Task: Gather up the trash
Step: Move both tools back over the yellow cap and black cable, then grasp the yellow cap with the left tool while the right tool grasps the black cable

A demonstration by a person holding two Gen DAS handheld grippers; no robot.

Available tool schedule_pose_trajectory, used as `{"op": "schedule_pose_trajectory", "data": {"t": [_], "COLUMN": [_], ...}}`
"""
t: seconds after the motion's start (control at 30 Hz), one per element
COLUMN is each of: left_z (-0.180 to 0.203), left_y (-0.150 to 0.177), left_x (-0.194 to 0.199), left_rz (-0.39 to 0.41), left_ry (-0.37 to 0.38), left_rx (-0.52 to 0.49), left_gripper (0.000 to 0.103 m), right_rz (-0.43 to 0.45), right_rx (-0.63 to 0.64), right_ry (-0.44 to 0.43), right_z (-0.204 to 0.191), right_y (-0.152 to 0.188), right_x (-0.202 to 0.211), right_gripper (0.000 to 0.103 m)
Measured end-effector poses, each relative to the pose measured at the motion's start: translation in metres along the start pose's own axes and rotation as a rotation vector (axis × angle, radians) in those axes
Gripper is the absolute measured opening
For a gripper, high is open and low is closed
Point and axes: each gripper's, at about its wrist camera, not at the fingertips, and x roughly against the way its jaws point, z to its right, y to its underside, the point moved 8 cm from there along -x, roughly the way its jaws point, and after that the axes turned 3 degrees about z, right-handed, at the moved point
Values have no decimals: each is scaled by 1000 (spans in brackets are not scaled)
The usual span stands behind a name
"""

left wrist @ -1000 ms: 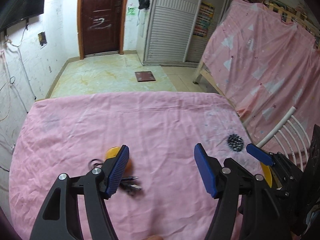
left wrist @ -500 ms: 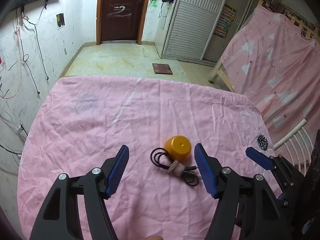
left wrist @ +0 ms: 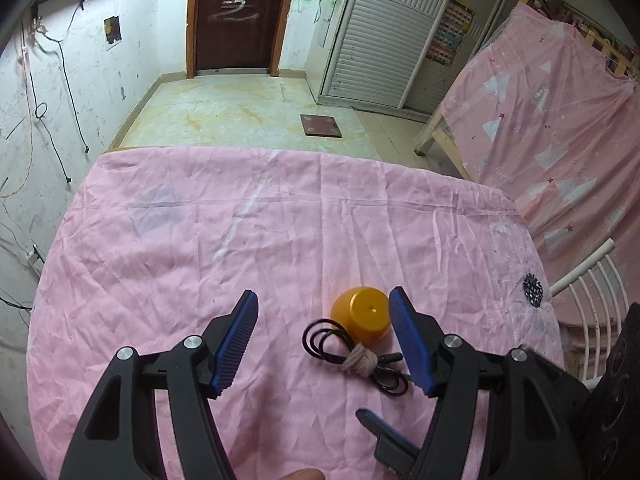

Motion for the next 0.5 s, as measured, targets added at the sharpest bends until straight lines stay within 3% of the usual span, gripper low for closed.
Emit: {"op": "schedule_pose_trajectory", "data": {"t": [0.2, 0.5], "left_z": [-7, 4], "left_y": [0, 2], "left_x": [-9, -21], "left_rz": [-16, -56], "left_ry": [-8, 37], "left_rx": [12, 16], "left_gripper": [61, 61], "right_rz": [-52, -34], "right_rx": [22, 20], "right_ry": [10, 11], "right_z": [-1, 8], "right_y": [0, 15], "right_x": [-15, 9], "right_gripper": [28, 26]}}
